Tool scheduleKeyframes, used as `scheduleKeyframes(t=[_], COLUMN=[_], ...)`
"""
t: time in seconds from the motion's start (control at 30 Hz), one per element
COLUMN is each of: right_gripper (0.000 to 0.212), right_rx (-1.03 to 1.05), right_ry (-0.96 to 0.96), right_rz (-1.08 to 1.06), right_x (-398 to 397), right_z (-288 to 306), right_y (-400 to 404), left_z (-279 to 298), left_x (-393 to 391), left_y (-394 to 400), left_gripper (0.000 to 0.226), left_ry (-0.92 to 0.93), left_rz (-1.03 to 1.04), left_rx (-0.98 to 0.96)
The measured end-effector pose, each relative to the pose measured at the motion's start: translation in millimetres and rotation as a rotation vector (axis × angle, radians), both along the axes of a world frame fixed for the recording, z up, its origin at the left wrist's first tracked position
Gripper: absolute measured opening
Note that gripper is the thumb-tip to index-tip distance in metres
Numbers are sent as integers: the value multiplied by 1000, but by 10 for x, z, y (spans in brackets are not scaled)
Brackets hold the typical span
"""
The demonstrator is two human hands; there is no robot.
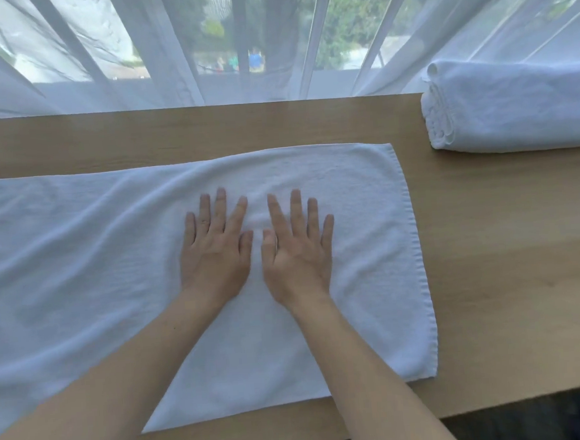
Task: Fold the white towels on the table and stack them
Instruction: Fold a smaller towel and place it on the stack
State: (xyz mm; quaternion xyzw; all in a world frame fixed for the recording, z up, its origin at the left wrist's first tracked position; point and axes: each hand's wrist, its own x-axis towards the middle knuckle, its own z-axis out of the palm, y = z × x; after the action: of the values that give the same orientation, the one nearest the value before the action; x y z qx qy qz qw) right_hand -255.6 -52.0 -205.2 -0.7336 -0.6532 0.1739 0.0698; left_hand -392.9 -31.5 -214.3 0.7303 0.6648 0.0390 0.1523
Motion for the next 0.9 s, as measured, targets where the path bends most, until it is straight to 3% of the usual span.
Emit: scheduleKeyframes(t=[0.17,0.37,0.47,0.57,0.8,0.9], right_gripper=[59,61,62,62,62,65], right_rx=[4,-133,-11,-36,-117,-81], right_ry=[-126,-147,-102,-105,-166,-134], right_rz=[39,-276,-91,113,-141,-181], right_x=[431,1085,682,555,1218,1061], right_z=[-173,-101,-31,-105,-185,-106], right_y=[-224,-204,-579,-982,-926,-1066], left_z=[-121,-181,-107,-62,-173,-164], left_x=[222,210,243,255,229,264], left_y=[-573,-565,-576,-734,-1054,-1051], left_gripper=[66,67,66,60,70,71], left_ry=[35,75,51,-50,103,115], left_rz=[-90,-96,-95,-164,-227,-225], left_rx=[34,30,20,65,45,57])
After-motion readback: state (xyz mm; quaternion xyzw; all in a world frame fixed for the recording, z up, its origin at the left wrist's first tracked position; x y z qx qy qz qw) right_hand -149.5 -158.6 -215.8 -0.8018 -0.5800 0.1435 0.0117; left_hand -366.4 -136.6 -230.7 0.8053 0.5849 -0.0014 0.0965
